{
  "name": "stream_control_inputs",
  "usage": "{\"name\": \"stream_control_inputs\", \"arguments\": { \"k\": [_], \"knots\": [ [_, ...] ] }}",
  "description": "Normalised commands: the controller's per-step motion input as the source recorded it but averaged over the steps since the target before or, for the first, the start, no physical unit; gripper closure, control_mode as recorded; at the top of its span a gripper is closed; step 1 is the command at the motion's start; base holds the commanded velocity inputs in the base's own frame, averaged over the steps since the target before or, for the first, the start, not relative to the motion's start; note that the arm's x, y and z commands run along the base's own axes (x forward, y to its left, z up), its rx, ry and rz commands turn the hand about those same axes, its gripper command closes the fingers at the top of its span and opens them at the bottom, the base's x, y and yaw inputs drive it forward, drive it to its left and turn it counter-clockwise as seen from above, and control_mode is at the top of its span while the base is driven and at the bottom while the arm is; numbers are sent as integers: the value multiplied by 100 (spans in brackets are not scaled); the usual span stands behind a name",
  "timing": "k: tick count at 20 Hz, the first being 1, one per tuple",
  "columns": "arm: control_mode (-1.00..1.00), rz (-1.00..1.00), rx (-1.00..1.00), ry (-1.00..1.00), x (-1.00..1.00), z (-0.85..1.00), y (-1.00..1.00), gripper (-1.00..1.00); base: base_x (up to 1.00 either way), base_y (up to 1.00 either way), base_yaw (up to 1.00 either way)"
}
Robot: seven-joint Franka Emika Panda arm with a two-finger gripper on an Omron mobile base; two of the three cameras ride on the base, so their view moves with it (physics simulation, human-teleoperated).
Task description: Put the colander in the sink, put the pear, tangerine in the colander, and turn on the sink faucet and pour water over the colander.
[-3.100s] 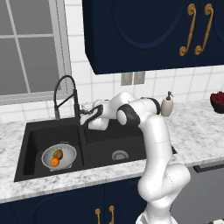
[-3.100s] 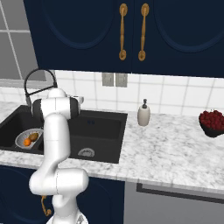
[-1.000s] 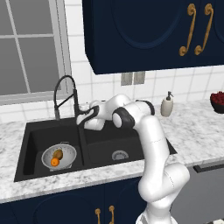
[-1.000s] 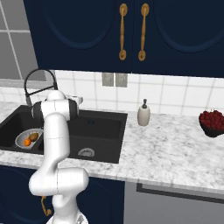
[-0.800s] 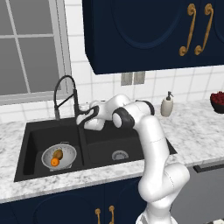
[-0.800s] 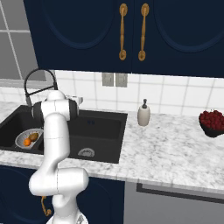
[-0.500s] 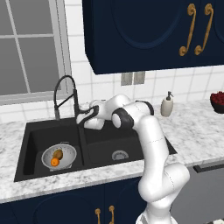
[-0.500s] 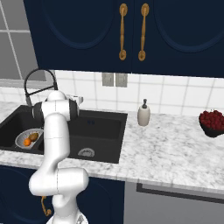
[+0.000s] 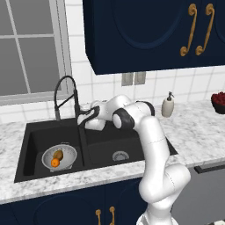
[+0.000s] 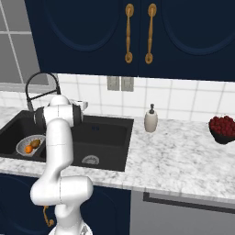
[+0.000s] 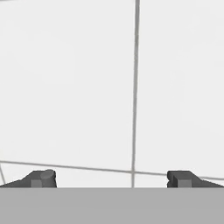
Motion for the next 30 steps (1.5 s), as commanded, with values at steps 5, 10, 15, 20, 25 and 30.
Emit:
{"name": "stream_control_inputs", "arguments": {
  "k": [5,10,15,20,25,30],
  "knots": [
    [-100,0,4,0,0,0,-91,-100,0,0,0],
    [-100,0,9,0,11,0,-100,-100,0,0,0],
    [-100,0,11,0,40,0,-100,-100,0,0,0],
    [-100,0,11,0,54,0,-100,-100,0,0,0],
    [-100,0,3,0,25,-2,-79,-100,0,0,0],
    [-100,-1,0,0,0,0,-7,-100,0,0,0]
  ]
}}
